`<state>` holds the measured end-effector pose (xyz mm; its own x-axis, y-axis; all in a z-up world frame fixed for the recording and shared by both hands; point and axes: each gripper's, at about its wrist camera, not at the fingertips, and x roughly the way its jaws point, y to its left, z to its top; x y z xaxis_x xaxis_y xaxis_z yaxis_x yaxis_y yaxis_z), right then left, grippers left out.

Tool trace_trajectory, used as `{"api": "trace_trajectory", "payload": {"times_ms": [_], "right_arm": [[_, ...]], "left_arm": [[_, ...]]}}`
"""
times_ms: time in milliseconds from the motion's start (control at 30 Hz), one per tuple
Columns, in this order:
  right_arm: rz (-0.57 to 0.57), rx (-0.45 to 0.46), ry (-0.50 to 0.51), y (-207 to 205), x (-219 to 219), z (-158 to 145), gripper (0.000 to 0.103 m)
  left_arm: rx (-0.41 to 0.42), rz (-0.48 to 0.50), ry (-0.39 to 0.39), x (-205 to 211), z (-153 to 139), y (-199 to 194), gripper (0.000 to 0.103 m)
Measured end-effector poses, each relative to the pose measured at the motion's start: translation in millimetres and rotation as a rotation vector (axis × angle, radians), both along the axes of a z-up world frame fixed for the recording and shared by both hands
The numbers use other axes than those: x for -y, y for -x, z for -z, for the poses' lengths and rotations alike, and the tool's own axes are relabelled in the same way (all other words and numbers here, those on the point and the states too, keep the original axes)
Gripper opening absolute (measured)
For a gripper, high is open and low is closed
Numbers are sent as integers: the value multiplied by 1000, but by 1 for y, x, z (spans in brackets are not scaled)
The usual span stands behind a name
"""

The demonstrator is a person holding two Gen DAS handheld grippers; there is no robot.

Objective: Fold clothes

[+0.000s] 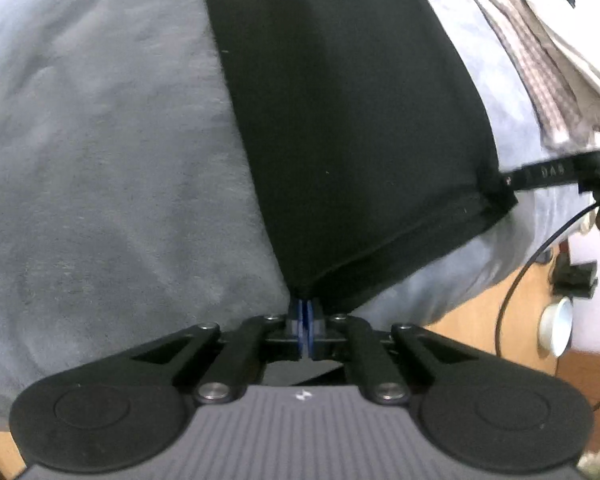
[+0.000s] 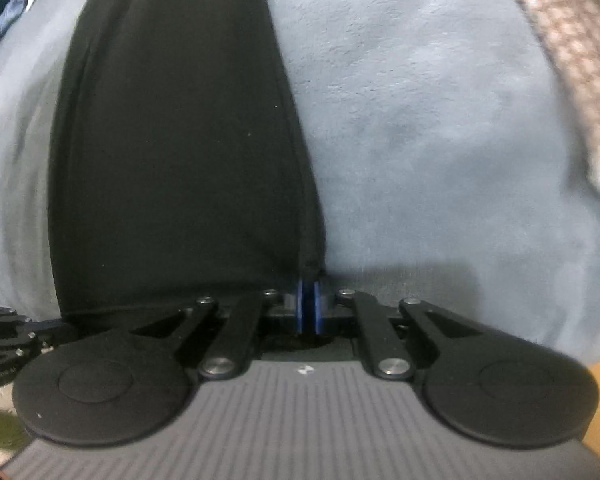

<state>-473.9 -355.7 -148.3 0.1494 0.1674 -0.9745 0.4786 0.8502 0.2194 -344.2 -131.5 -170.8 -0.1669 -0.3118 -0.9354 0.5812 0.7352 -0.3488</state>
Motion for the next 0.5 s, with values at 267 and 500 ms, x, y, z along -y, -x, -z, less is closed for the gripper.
{"api": "trace_trajectory", "payload": {"times_ms": [267,500], "right_arm": [[6,-20,-68,-3,2,-4,7],[-50,59,53,-10,20,-66,25]], "left_arm": [[110,-62,-42,-32,-34,-58,19],[343,-91,46,11,-56,-121,23]]}}
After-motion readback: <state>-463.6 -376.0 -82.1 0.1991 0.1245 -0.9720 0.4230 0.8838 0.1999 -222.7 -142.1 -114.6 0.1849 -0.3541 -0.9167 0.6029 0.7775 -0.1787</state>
